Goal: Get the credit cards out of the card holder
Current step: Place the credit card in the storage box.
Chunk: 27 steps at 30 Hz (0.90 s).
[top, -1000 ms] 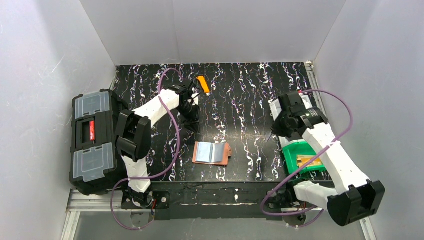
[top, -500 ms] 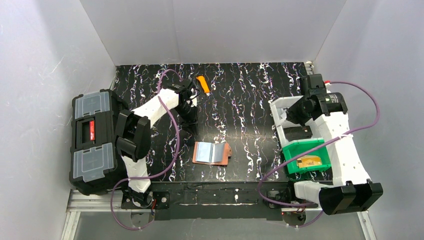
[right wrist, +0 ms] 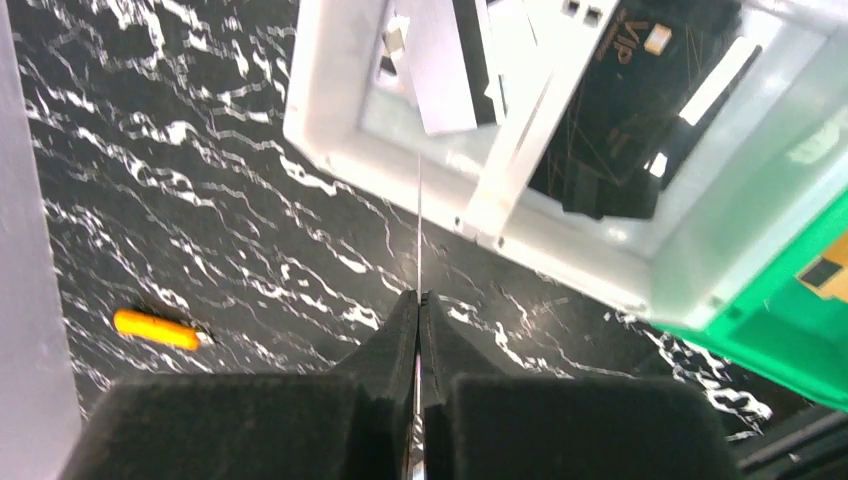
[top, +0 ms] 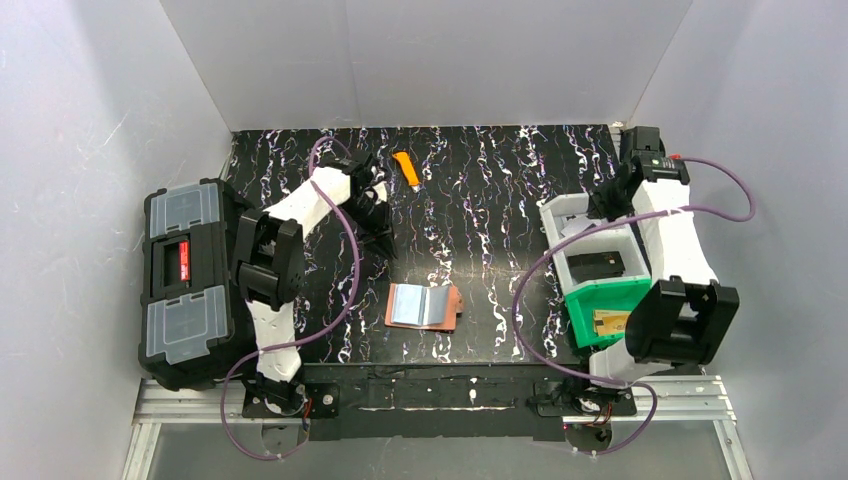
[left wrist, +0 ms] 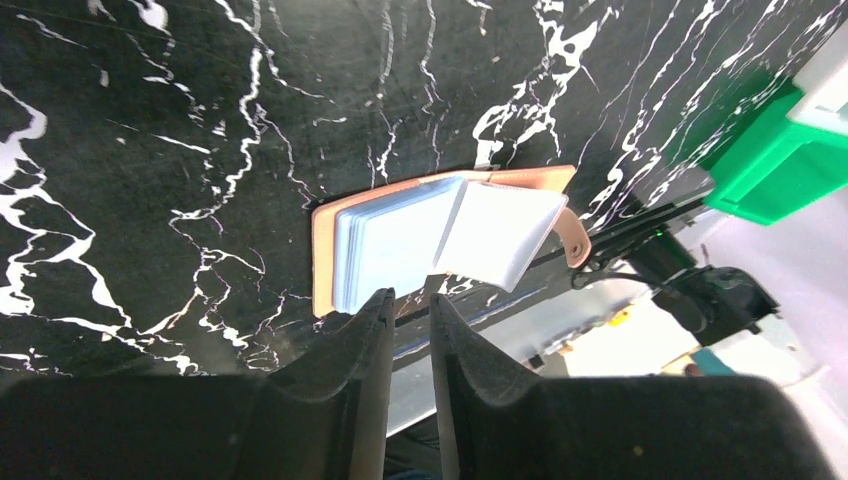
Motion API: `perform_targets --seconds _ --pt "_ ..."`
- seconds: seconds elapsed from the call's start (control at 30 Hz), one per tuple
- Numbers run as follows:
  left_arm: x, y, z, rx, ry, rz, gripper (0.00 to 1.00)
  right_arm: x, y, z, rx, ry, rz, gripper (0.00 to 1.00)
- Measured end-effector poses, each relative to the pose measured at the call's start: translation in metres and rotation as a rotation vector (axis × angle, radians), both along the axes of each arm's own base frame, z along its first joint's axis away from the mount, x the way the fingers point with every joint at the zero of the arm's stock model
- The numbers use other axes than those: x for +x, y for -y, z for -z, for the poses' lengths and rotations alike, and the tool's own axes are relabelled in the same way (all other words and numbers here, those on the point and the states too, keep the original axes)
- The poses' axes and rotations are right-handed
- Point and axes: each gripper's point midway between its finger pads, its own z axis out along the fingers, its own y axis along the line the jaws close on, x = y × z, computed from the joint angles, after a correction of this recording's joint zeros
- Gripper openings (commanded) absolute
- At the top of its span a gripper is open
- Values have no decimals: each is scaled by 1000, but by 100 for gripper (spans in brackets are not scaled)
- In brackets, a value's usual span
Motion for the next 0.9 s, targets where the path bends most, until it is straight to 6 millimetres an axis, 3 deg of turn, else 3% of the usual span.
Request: perform_targets --seconds 0.33,0.6,0.73,0.77,0.9 --pt "10 -11 4 -30 -49 -68 22 51 43 19 -3 9 44 1" --pt "10 -10 3 -31 -41 -65 26 74 39 47 52 -36 11 2" --pt "10 -11 1 -32 -31 -64 28 84 37 49 73 -33 2 50" --pt "10 -11 -1 -32 -27 -64 28 86 37 49 77 -31 1 59" --pt "5 -13 -6 -35 -12 -64 29 86 33 48 96 -31 -3 73"
